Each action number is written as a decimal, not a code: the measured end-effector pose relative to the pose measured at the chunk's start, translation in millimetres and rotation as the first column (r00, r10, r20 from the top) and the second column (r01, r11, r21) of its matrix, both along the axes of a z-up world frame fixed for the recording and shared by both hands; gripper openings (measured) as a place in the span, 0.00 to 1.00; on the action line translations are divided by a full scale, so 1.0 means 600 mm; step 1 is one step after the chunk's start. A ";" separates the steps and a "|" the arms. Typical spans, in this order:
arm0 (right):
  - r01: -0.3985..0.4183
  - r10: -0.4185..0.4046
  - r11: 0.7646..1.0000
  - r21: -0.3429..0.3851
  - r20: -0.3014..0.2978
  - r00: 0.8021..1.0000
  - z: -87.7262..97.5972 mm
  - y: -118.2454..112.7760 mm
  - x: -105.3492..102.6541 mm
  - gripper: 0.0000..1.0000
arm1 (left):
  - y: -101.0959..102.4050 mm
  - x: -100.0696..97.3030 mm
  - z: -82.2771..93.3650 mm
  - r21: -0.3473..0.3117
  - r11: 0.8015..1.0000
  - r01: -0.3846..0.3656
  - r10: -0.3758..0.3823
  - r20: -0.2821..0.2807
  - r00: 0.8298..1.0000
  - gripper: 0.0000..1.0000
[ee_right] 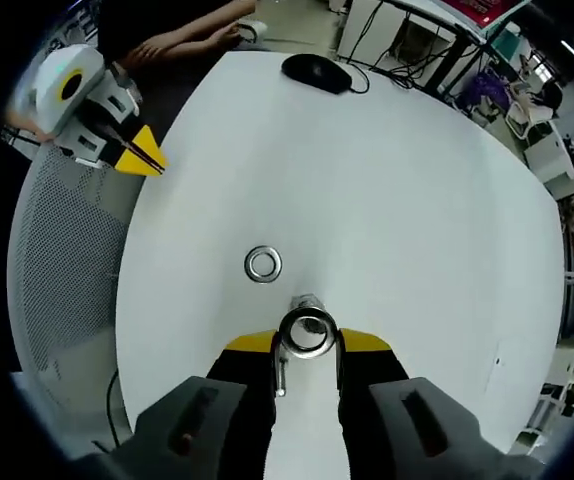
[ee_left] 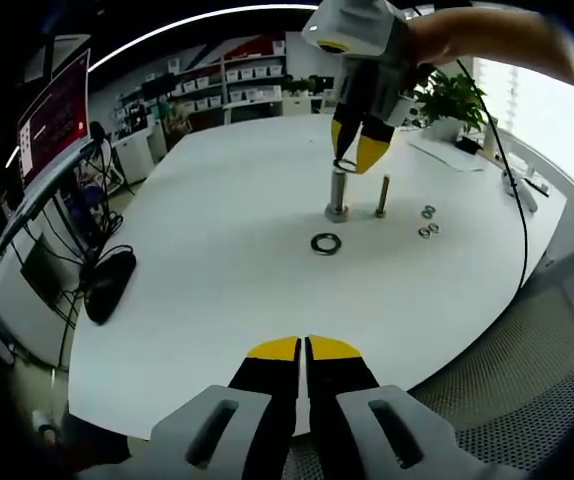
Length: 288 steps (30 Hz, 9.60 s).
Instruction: Place the washer onto the threaded stud by aligning its center hole with the stud, sliding it down to the base, and recovering from edge contact or off-axis alignment until the washer reaches the visible bottom stop.
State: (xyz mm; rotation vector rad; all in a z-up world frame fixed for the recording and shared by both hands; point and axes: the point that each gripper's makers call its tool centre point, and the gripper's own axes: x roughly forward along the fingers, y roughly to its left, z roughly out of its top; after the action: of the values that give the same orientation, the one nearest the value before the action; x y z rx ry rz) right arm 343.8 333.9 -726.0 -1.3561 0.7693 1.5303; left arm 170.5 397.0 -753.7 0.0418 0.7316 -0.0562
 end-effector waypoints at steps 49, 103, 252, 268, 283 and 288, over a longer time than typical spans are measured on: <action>-0.028 0.026 0.995 -0.100 -0.029 0.999 -0.041 0.009 0.006 0.23 | 0.002 0.001 0.001 -0.001 1.000 -0.005 0.005 0.008 1.000 0.00; 0.160 -0.140 0.956 0.247 -0.094 0.986 -0.010 0.041 -0.033 0.37 | 0.008 -0.001 -0.006 0.001 1.000 -0.013 0.013 0.005 1.000 0.00; -0.014 0.014 1.000 0.001 -0.011 1.000 0.050 -0.018 0.004 0.23 | 0.007 0.000 -0.005 0.001 1.000 -0.011 0.011 0.006 1.000 0.00; -0.011 0.011 1.000 -0.019 -0.018 1.000 0.031 -0.016 0.004 0.23 | 0.008 0.001 -0.003 0.000 1.000 -0.013 0.013 0.014 1.000 0.00; -0.020 0.020 0.998 -0.058 -0.011 1.000 -0.003 -0.003 0.003 0.23 | 0.007 0.001 -0.001 -0.001 1.000 -0.014 0.014 0.020 1.000 0.00; -0.025 0.024 0.998 -0.064 -0.023 0.999 -0.009 -0.001 -0.001 0.23 | 0.008 0.001 -0.002 -0.001 1.000 -0.015 0.015 0.020 1.000 0.00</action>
State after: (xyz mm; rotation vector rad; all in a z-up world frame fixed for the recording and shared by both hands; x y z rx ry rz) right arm 343.4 333.0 -731.4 -1.4022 0.8254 1.5538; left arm 171.3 401.5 -754.7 0.0361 0.7122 -0.0422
